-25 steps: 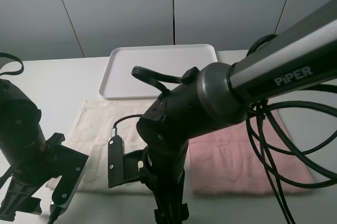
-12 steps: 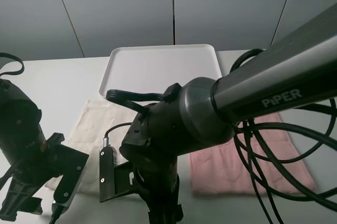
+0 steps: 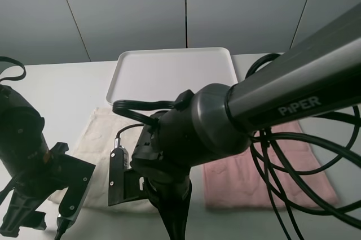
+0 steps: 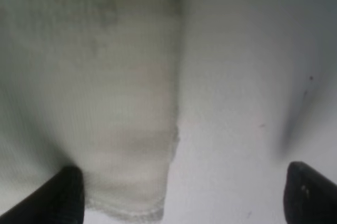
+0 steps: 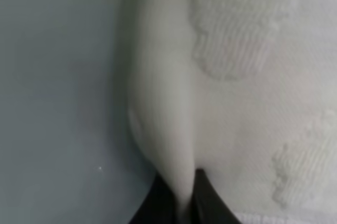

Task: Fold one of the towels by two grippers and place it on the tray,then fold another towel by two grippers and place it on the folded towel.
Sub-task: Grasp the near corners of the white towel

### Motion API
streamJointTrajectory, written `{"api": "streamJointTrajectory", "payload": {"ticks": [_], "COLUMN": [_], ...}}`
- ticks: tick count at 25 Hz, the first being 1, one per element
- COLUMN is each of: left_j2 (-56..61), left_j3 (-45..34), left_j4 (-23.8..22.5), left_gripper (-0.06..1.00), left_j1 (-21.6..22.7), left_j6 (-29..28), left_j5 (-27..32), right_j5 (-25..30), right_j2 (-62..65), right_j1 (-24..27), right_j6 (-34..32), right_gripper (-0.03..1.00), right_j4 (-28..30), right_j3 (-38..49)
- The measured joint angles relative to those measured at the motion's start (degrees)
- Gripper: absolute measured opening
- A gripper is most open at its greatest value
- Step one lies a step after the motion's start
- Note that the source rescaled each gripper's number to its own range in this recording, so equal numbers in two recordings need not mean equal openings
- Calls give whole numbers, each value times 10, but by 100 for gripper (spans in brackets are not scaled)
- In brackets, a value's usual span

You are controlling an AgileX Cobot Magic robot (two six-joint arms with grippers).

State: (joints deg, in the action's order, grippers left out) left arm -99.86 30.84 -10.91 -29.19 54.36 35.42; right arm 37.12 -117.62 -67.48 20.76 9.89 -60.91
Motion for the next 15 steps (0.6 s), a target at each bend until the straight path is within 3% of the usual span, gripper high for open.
{"api": "streamJointTrajectory", "payload": {"ticks": [6, 9, 13, 15], "left_j2": [0, -1, -2, -3], "left_j3": [0, 0, 0, 0], "left_j4": [-4, -16, -28, -36], "left_gripper": [92, 76, 63, 51], "left_j1": [0, 0, 0, 0], "left_j6": [-15, -18, -21, -32], "left_j5": [-17, -29, -42, -53], "right_j5": [0, 0, 0, 0], "right_j2": [0, 0, 0, 0], "right_j1": [0, 0, 0, 0], "right_j6": [0, 0, 0, 0], "right_gripper": [0, 0, 0, 0], "right_j4": [0, 0, 0, 0], "right_j3": [0, 0, 0, 0]}}
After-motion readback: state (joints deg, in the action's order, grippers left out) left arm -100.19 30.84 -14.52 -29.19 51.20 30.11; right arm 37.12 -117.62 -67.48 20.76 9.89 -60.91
